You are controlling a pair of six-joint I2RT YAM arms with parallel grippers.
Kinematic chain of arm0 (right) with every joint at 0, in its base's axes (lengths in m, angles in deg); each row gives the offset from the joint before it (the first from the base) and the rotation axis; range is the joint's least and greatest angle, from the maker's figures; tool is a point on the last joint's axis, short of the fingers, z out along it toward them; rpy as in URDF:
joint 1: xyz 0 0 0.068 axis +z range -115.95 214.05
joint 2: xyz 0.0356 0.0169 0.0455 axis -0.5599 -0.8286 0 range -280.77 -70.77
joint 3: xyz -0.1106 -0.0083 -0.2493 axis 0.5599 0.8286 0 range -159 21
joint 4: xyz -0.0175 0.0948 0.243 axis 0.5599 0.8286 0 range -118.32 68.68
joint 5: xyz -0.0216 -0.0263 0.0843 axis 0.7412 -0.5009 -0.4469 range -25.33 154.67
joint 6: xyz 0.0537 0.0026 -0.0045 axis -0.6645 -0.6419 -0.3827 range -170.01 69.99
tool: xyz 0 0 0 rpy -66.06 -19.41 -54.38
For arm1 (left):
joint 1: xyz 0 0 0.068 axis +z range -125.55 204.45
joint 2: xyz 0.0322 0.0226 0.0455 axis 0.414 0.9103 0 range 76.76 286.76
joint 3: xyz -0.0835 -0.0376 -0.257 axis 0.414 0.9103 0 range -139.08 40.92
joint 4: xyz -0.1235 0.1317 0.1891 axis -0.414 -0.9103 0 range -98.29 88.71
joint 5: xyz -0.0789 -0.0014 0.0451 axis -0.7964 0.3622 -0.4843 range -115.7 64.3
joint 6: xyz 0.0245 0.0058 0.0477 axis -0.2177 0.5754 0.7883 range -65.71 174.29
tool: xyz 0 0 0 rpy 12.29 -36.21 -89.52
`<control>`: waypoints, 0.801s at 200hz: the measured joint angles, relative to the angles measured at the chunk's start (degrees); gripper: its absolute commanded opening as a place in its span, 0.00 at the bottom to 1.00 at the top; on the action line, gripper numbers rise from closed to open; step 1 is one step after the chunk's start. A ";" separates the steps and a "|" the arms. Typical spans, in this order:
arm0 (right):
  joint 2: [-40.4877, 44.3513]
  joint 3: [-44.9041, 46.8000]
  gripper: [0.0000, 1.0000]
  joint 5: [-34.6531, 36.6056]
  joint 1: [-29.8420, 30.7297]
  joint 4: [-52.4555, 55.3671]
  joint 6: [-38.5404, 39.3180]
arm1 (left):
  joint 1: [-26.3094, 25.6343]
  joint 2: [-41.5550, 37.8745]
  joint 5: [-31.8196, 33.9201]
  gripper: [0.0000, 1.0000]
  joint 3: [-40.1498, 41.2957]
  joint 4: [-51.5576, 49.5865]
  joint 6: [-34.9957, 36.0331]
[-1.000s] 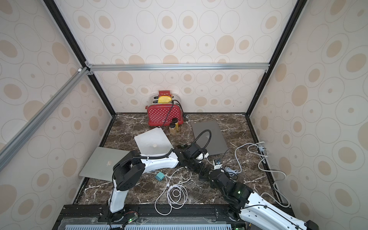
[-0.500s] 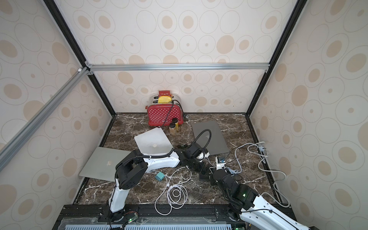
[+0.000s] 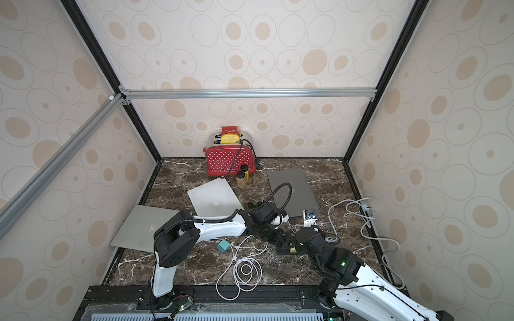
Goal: Unplug the laptop charger
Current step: Place the charging cable at the center of the board.
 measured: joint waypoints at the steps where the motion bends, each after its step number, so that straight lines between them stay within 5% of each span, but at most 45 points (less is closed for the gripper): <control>1: -0.04 -0.15 0.00 0.02 -0.22 -0.02 0.11 | 0.02 -0.11 0.02 0.98 0.04 -0.11 0.04; 111: -25.46 -1.44 0.00 -20.61 -21.14 -9.44 9.22 | 1.55 -6.10 4.15 0.99 3.74 -4.07 4.68; 160: -31.80 -1.44 0.33 -26.71 -24.87 -14.56 11.43 | 1.88 -7.63 4.48 0.99 3.10 -5.53 5.62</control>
